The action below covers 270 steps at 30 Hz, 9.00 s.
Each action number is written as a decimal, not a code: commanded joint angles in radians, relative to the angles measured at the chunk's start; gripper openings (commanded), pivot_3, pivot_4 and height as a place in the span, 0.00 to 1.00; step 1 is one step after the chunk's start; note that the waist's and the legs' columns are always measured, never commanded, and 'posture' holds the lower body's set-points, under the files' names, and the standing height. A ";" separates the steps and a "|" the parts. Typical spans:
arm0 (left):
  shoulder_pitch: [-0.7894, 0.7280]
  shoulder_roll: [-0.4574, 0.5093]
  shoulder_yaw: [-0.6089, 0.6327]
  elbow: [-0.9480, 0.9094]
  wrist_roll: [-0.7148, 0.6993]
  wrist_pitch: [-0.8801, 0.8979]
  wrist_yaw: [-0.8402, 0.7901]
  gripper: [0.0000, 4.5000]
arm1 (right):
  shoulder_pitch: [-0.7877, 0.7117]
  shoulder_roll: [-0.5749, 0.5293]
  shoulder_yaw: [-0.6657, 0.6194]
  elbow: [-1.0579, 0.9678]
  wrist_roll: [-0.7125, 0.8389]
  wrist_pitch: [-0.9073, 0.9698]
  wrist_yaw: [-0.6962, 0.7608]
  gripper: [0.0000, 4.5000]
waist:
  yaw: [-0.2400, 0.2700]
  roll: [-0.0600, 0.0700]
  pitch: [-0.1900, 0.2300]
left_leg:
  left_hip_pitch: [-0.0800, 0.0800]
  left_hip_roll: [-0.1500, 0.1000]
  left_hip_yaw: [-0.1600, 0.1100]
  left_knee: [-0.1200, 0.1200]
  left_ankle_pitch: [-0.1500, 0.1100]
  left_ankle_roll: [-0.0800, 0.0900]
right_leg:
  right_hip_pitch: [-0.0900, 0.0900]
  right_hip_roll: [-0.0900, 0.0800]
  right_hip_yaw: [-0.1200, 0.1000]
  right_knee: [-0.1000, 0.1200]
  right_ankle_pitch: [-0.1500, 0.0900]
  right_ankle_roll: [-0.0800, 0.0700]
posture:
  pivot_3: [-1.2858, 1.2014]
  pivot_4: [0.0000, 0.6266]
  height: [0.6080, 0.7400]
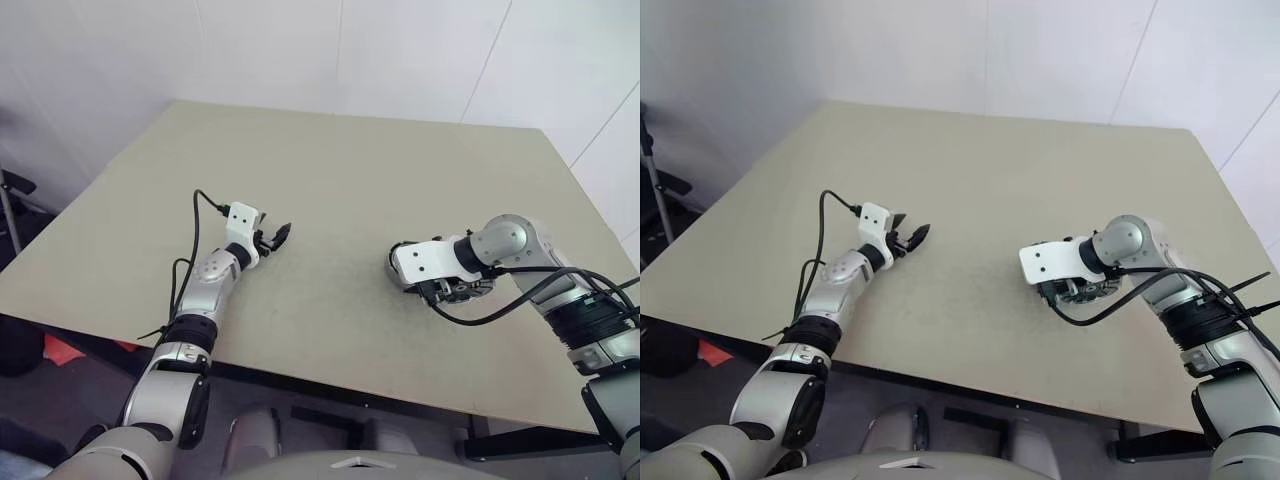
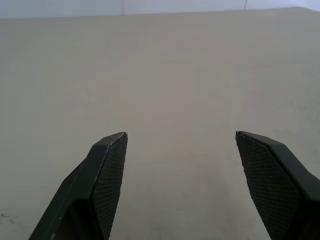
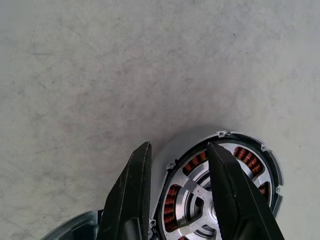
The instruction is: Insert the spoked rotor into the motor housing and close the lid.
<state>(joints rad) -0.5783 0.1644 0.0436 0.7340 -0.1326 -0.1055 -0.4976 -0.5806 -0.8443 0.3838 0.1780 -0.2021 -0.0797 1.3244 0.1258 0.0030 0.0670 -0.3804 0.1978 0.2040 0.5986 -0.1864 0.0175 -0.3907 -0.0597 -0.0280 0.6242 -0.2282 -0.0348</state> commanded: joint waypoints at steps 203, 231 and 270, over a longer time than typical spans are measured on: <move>0.157 0.229 -0.084 -0.548 -0.175 0.492 -0.344 0.82 | 0.046 0.436 -0.089 0.031 0.235 0.337 -0.379 0.70 | -0.027 0.003 0.000 | 0.005 -0.001 0.000 -0.005 0.001 -0.003 | 0.003 0.001 0.002 -0.002 -0.001 0.000 | 0.52 0.00 1.00; 0.185 0.218 -0.108 -0.566 -0.159 0.490 -0.338 0.82 | 0.001 0.474 -0.175 -0.117 0.372 0.523 -0.373 0.70 | -0.030 0.003 0.000 | 0.004 0.000 0.000 -0.005 0.002 -0.004 | 0.001 0.001 0.002 -0.002 -0.001 0.000 | 0.52 0.00 1.00; 0.185 0.213 -0.108 -0.563 -0.157 0.485 -0.329 0.82 | 0.041 0.419 -0.108 -0.011 0.319 0.441 -0.289 0.70 | -0.029 0.003 0.000 | 0.007 0.000 0.000 -0.005 0.001 -0.003 | 0.004 0.001 0.002 -0.002 -0.001 0.000 | 0.52 0.00 1.00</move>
<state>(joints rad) -0.3856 0.3742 -0.0721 0.1959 -0.2883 0.3963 -0.8256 -0.5331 -0.4233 0.2820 0.2010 0.0998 0.3593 1.0247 0.0967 0.0059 0.0670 -0.3735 0.1974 0.2043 0.5934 -0.1850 0.0141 -0.3866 -0.0583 -0.0262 0.6220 -0.2289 -0.0346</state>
